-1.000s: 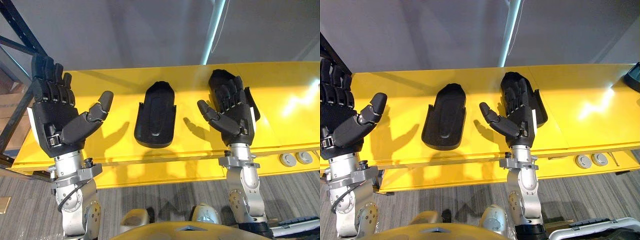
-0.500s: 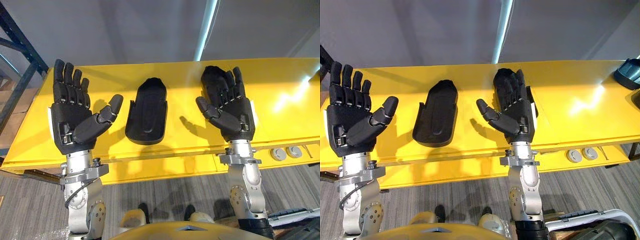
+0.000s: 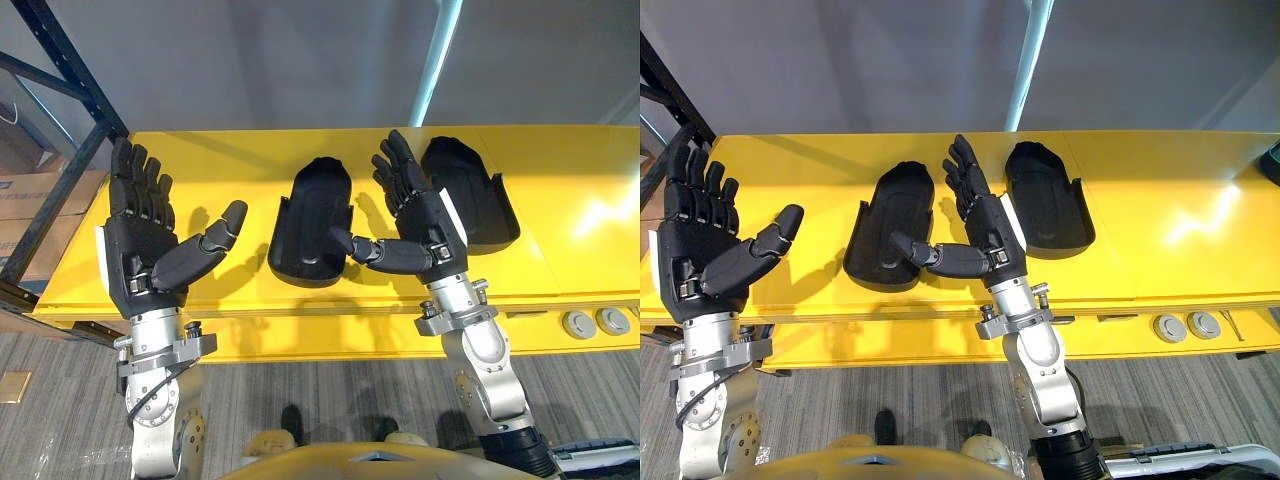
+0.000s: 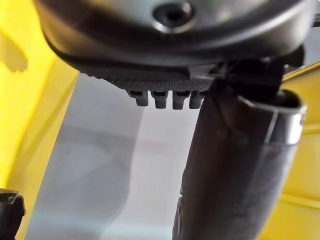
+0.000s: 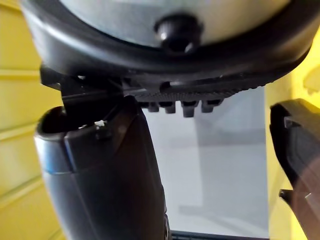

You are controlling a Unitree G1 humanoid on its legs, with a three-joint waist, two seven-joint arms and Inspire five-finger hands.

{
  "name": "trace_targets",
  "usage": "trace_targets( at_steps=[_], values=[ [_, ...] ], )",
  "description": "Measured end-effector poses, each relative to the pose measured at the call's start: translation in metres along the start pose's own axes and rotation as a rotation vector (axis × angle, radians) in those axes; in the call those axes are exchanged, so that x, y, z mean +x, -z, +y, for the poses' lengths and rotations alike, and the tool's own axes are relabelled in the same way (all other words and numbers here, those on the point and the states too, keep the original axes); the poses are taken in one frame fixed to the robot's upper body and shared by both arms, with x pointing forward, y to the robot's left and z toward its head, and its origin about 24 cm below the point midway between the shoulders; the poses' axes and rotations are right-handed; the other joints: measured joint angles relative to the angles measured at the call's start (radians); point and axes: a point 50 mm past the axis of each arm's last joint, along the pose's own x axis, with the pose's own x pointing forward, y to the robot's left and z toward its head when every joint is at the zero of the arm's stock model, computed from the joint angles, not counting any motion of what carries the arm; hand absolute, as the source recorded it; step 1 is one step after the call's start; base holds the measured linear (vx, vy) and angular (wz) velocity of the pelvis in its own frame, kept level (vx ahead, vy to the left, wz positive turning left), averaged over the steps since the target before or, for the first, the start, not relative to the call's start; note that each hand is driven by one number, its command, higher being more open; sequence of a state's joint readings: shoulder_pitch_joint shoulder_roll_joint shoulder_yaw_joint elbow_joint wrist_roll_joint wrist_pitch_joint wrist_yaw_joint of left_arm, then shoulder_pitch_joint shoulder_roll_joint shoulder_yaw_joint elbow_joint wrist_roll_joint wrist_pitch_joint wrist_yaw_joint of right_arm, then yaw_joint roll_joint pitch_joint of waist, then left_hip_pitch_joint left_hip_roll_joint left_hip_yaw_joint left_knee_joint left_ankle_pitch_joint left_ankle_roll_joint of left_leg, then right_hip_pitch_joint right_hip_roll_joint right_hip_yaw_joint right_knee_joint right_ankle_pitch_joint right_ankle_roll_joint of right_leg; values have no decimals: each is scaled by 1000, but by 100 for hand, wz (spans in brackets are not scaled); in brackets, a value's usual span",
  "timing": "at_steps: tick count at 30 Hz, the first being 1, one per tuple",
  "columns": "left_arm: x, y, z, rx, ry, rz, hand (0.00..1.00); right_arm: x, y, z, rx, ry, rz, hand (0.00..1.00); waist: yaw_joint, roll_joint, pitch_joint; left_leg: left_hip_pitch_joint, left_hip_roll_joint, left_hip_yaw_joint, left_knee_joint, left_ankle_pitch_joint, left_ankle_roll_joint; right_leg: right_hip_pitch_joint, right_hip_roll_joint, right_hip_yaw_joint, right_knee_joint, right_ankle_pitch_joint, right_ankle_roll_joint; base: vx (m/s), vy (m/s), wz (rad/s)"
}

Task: Walk over and take three plastic housings, then place them on the shelf

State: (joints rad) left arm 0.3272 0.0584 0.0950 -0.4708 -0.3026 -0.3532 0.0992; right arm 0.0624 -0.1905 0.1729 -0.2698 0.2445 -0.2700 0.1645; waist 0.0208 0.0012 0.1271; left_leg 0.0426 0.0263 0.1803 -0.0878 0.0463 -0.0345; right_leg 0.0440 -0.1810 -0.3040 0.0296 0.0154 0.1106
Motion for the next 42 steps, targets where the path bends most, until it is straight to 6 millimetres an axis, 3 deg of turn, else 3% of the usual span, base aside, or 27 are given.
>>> trace_targets(
  at_steps=[8, 17, 24, 32, 38, 42],
  values=[
    [-1, 5, -3, -11, 34, 31, 100, -15, 4, -11, 39, 51, 34, 100, -3, 0, 0, 6, -2, 1, 4, 6, 8, 1, 0, 6, 0, 1, 1, 0, 0, -1],
    [-29, 48, -10, -25, 183, 360, 100, -36, 1, -36, 288, 180, -44, 100, -36, 0, 0, 13, -3, 33, 0, -5, 3, -12, 1, 52, 2, 2, 5, -22, 10, -14],
    [-28, 48, -8, 26, 216, 377, 100, -35, -2, -38, 271, 141, -52, 100, -25, 2, 3, -35, 3, 7, 8, 3, 1, -39, 9, 32, 4, 2, 4, 12, -11, 15],
    [-26, 49, -6, 93, 191, 380, 100, -24, -10, -39, 339, 122, -132, 100, -24, 13, 71, -91, 3, -11, 61, -22, 8, -66, 7, 38, 19, 2, 4, -2, 4, 7],
    [-26, 49, -11, 60, 222, 380, 100, -25, -10, -39, 339, 122, -130, 100, -28, 17, 78, -104, 5, -6, 87, -39, 3, -69, 6, 47, 20, 2, 4, 4, 3, -2],
    [-30, 52, -21, -6, 331, 424, 100, -24, -10, -38, 339, 101, -133, 100, -27, 18, 92, -106, 6, 6, 107, -55, 2, -70, 4, 64, 22, 2, 4, 3, 13, -7]
  ],
)
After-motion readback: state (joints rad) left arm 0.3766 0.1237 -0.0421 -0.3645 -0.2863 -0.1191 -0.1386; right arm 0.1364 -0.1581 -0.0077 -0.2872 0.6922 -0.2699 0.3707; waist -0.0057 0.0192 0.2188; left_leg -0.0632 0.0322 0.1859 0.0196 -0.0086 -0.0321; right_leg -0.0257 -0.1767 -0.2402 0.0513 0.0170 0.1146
